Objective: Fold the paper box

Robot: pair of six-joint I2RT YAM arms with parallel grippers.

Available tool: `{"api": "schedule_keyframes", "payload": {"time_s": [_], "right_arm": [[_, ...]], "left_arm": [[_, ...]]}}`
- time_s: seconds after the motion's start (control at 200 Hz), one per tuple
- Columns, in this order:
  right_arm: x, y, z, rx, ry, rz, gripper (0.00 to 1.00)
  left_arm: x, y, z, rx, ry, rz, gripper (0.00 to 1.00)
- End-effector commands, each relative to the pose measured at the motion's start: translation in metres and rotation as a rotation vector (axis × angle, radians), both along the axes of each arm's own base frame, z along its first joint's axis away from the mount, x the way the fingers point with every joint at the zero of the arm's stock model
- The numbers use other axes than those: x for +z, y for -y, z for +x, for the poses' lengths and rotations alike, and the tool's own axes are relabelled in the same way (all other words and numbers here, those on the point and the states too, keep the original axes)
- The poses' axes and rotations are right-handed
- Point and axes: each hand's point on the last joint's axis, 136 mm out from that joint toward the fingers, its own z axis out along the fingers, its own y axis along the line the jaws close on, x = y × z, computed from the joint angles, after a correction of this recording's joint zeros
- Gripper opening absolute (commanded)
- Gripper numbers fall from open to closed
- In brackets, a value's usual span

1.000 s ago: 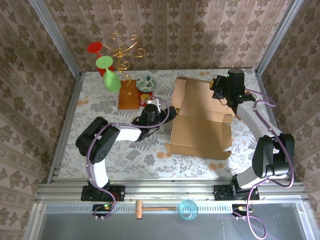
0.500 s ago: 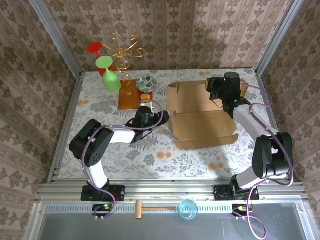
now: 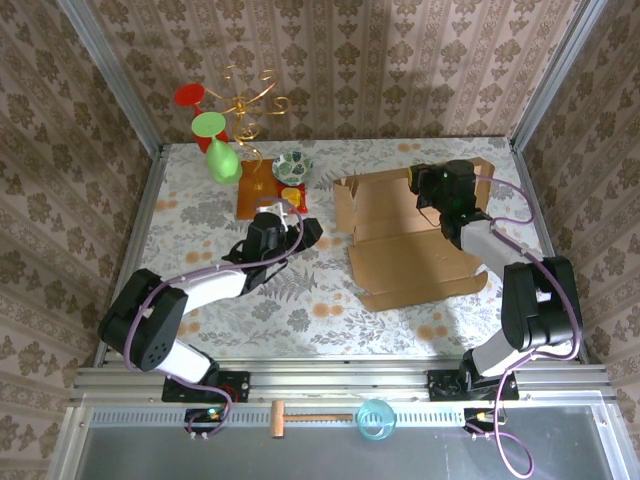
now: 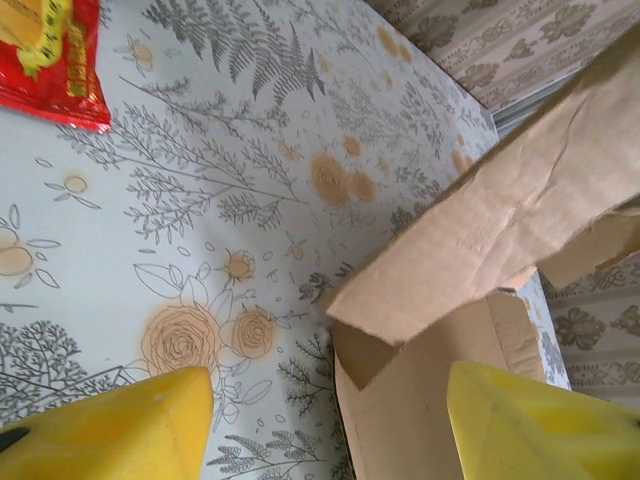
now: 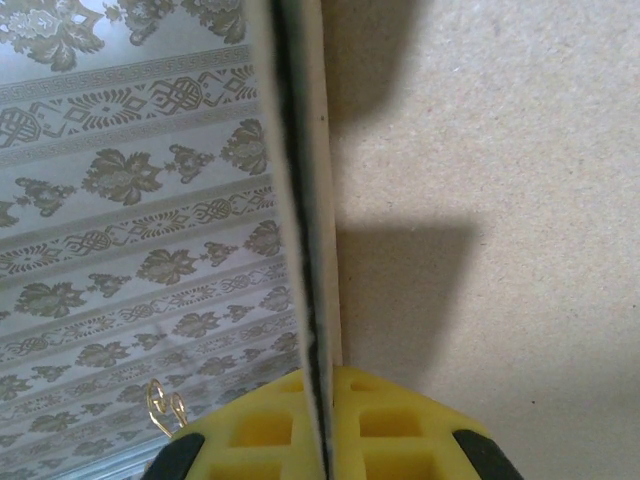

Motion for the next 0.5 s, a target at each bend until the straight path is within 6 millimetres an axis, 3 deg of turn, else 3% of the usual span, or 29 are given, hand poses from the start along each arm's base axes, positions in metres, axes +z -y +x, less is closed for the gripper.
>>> {"api": "schedule_keyframes", "payload": {"time_s": [0.0, 0.155, 0.265, 0.495], "right_arm": [[0.014, -0.005, -0.012, 0.026, 0.055, 0.004, 0.00], [0.015, -0.007, -0.023, 0.042, 0.072, -0.001, 0.00], [0.016, -0.006, -0.029, 0.041, 0.078, -0.008, 0.00], [0.013, -0.006, -0.027, 0.042, 0.075, -0.012, 0.00]], "left_arm": [[0.011, -0.004, 0.010, 0.022, -0.024, -0.018, 0.66], [0.026, 0.003, 0.023, 0.016, -0.025, -0.066, 0.71], [0.053, 0.011, 0.035, 0.016, -0.012, -0.100, 0.76], [0.083, 0.013, 0.028, 0.061, -0.140, 0.147, 0.77]]}}
